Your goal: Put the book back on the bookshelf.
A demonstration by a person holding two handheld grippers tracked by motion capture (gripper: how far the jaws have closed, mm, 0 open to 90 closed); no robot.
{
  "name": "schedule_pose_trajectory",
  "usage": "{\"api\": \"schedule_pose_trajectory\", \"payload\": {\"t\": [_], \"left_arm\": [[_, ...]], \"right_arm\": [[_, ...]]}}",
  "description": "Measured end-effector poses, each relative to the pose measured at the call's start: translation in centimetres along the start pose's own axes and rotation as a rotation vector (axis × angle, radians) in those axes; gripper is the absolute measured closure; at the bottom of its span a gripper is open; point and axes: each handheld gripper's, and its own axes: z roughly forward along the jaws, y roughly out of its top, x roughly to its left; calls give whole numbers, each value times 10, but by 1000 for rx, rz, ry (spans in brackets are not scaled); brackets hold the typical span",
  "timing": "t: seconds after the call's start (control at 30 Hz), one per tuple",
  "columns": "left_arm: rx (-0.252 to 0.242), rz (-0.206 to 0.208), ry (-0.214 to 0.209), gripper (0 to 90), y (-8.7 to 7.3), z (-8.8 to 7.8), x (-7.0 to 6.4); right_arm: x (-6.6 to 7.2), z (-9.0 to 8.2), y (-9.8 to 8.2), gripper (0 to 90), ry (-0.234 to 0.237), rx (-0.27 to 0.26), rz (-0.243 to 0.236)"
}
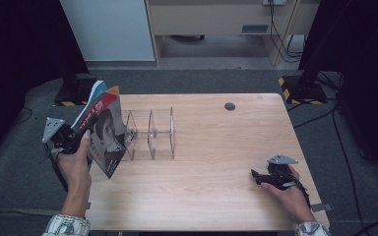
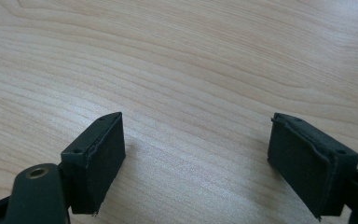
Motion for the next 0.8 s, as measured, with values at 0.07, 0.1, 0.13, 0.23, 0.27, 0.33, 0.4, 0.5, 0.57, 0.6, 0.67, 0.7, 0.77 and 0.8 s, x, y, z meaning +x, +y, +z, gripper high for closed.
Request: {"api": "schedule_pose_trajectory", "payload": {"t": [0.07,0.1,0.13,0.23,0.27,0.33,0.4,0.5,0.57,0.6,0.67,0.7,0.77,0.8], "left_arm": [[0,7,7,548,0,0,-1],[-4,10,8,523,0,0,-1],[-6,8,6,504,0,-1,-1],[-3,3,5,443,0,-1,0],[-2,6,8,423,0,-1,0],[-3,8,18,381,-1,0,0],[2,21,19,345,-1,0,1],[12,26,7,314,-2,1,1],[18,34,1,295,-3,2,0],[25,37,-5,275,-4,2,0],[29,41,-2,259,-5,2,0],[30,39,-2,252,-5,2,0],[34,38,-2,241,-6,2,1],[36,39,-4,237,-6,2,1]], "right_arm": [[0,0,0,191,0,0,-1],[0,0,0,191,0,0,-1],[0,0,0,191,0,0,-1],[0,0,0,191,0,0,-1],[0,0,0,191,0,0,-1],[0,0,0,191,2,3,-2],[0,0,0,191,4,3,-6],[0,0,0,191,4,3,-7],[0,0,0,191,4,3,-6],[0,0,0,191,4,4,-5],[0,0,0,191,4,4,-6],[0,0,0,191,4,4,-5],[0,-1,0,191,4,4,-5],[0,-1,0,191,4,4,-5]]}}
